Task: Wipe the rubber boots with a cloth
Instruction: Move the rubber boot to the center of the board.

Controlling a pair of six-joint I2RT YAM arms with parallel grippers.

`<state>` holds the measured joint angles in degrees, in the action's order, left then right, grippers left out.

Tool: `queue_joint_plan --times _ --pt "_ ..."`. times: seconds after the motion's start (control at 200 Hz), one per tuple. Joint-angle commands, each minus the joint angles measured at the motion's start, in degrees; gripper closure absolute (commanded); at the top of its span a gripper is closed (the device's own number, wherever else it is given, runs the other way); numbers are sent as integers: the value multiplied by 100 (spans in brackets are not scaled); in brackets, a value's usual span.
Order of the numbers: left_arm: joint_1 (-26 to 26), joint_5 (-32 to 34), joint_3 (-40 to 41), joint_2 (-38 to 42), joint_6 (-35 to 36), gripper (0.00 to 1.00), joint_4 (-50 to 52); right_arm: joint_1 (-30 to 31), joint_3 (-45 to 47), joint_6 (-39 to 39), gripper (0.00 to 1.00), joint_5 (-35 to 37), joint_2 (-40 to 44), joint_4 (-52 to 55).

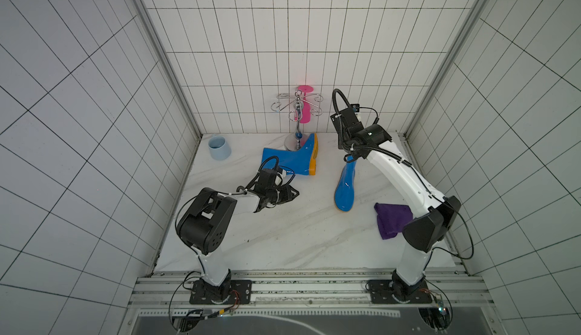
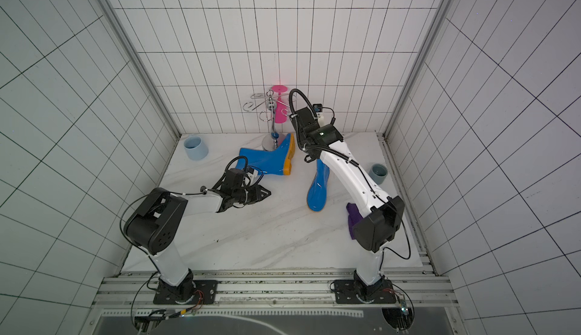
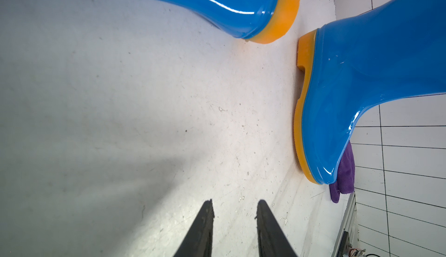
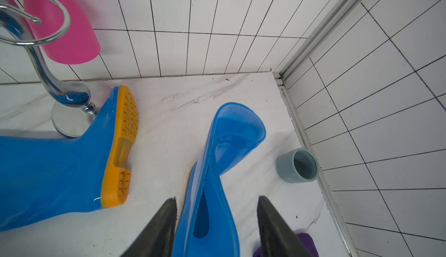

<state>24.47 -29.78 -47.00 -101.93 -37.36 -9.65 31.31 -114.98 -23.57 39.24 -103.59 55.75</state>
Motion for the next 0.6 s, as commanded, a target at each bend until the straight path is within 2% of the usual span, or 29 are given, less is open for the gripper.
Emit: queue_joint_plan --times 0.0,0.285,0.405,0.49,0.595 --pt "-30 -32 25 -139 -8 68 -136 -132 443 -100 45 -160 185 -171" --pt "-34 19 7 -174 54 68 -55 -329 956 -111 45 -601 161 -613" --pt "-47 25 -10 -205 54 68 -55 -383 1044 -101 50 -678 164 -684" --pt "-57 24 -19 -233 57 68 -55 -431 1112 -86 61 -749 195 -753" --pt "-56 25 -34 -275 62 68 -55 -526 1179 -15 87 -914 220 -929"
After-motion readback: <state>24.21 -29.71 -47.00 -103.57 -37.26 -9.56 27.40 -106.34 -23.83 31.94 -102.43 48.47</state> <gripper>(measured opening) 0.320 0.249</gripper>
